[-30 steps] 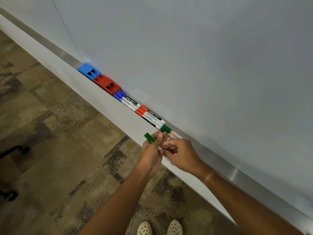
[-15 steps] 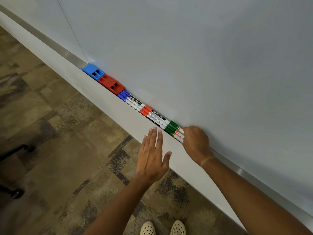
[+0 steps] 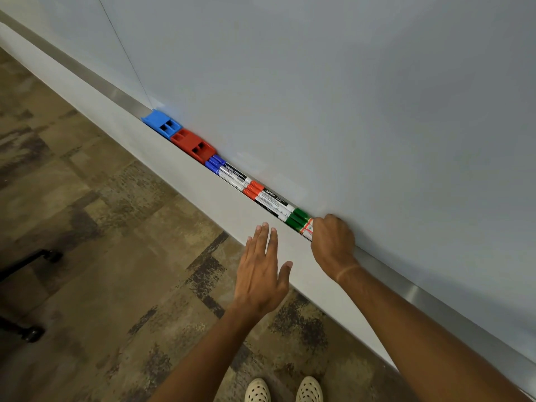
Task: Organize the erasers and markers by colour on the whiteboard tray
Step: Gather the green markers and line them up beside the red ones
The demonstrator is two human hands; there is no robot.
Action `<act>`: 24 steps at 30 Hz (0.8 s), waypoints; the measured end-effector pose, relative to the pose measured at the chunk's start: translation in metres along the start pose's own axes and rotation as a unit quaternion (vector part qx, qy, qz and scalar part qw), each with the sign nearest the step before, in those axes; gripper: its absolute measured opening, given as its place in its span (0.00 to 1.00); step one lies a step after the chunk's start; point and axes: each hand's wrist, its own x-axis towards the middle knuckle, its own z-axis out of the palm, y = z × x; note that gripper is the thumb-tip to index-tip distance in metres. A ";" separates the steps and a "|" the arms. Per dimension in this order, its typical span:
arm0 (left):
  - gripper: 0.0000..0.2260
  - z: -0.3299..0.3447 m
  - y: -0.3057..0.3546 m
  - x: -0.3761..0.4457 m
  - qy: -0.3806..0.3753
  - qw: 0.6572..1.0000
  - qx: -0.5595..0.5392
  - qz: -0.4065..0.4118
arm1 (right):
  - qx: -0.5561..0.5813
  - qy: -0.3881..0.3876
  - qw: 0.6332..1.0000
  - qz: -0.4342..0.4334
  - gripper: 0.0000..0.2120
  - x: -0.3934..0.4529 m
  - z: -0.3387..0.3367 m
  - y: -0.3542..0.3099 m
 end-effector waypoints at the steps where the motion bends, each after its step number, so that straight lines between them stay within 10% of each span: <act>1: 0.33 -0.001 0.000 0.000 0.001 1.000 -0.002 0.001 | 0.000 0.003 1.000 0.001 0.18 0.000 0.000 0.000; 24: 0.32 -0.020 0.007 0.016 0.004 0.988 0.020 0.152 | 0.022 0.106 0.992 0.065 0.26 -0.061 0.005 0.019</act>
